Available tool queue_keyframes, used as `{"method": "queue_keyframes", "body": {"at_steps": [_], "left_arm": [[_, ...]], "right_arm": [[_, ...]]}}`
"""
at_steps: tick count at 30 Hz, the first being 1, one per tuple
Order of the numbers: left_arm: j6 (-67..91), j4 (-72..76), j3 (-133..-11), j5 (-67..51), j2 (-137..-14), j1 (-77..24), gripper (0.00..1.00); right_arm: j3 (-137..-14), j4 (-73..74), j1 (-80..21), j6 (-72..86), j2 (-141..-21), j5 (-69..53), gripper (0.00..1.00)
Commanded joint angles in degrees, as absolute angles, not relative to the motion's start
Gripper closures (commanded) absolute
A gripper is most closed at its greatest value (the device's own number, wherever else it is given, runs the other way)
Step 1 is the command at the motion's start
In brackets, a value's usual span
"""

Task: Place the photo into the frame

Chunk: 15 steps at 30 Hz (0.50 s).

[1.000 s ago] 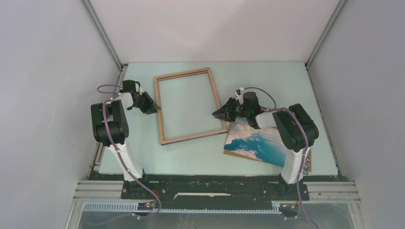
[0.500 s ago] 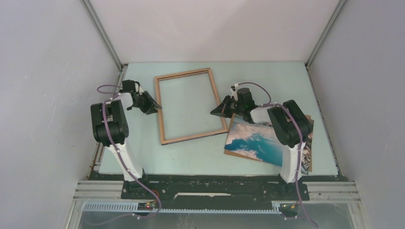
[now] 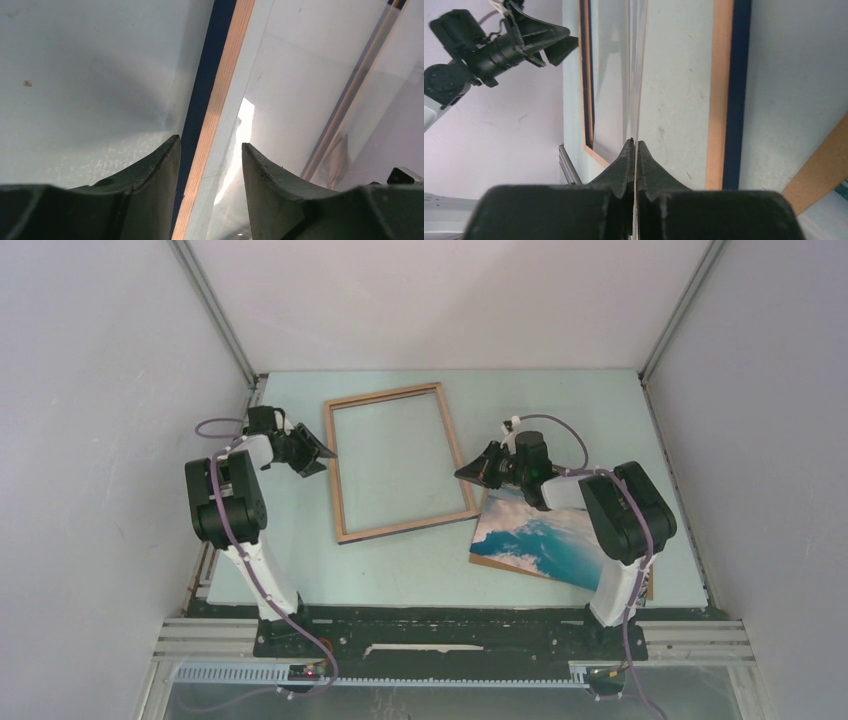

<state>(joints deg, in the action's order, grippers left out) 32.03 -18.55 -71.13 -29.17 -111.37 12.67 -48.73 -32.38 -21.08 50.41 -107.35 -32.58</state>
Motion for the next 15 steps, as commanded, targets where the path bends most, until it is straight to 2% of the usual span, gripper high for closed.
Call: {"method": "queue_keyframes", "body": {"at_steps": [1,5,15], "left_arm": [[32.62,-17.24,-70.04,-30.33,-109.13,12.74,0.46],[32.61,-17.31,-69.96,-30.24,-109.34,12.74,0.45],[32.79,-17.25,-70.16,-30.63,-109.42,12.8,0.55]], "right_arm": [[-48.21,-42.56,-21.2,50.16,-104.22,-31.52,1.0],[-48.64,-52.78,-22.51,49.99,-108.55,-33.84,1.0],[-49.35,-64.21,-23.52,51.34,-114.79,-36.59,1.0]]}}
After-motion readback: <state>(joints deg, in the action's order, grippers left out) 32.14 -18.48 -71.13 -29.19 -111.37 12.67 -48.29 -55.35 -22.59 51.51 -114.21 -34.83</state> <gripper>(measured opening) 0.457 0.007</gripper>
